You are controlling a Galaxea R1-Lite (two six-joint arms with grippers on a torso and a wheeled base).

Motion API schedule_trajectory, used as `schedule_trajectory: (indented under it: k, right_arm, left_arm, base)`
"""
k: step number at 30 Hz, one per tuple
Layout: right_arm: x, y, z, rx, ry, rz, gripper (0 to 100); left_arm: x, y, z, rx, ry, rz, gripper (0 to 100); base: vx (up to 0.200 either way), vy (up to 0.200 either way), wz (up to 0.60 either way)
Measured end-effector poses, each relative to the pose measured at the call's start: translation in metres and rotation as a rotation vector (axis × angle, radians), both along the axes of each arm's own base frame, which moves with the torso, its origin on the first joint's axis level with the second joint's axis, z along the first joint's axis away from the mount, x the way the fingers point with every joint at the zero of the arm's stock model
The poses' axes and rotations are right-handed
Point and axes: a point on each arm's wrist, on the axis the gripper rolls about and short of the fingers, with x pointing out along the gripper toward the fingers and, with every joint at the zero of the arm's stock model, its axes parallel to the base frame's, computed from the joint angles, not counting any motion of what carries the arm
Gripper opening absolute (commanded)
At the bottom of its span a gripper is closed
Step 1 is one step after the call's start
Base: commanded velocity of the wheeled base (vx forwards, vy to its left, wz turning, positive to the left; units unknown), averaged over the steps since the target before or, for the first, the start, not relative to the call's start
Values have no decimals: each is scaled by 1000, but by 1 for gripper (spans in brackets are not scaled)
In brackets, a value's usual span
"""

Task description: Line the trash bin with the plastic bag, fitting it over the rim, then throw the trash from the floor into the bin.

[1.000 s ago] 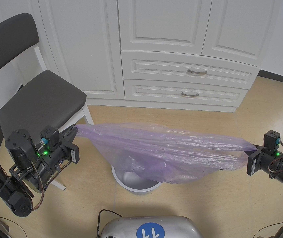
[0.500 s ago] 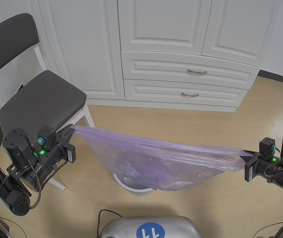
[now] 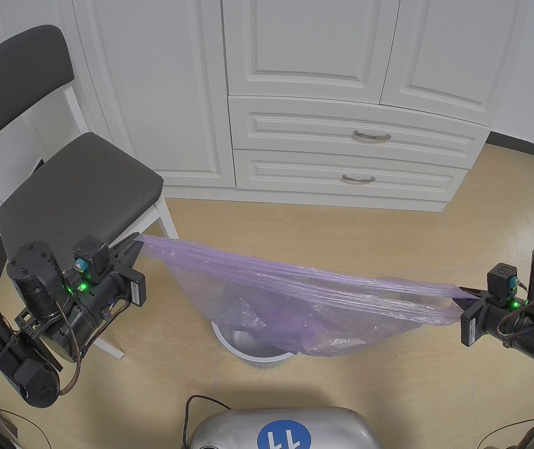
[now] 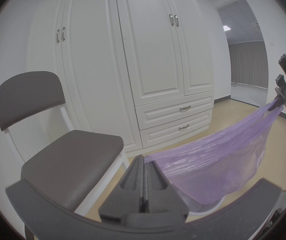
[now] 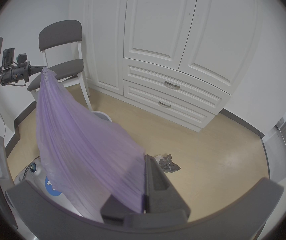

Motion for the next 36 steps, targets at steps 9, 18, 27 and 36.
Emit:
schedule_trajectory:
  k: [9, 18, 27, 36]
  right_arm:
    - [-5, 11, 3, -3, -45, 20, 0]
    - [-1, 25, 11, 75, -176, 38, 0]
    - [5, 56, 19, 286, -347, 90, 0]
    - [8, 90, 1, 387, -379, 175, 0]
  left_arm:
    - [-10, -33, 1, -12, -7, -126, 0]
    - [-15, -61, 3, -66, -4, -190, 0]
    - [-22, -89, 15, -206, -18, -232, 0]
    - [-34, -107, 22, -265, -19, -299, 0]
  base:
    - [0, 0, 0]
    - [0, 0, 0]
    - [0, 0, 0]
    - [0, 0, 0]
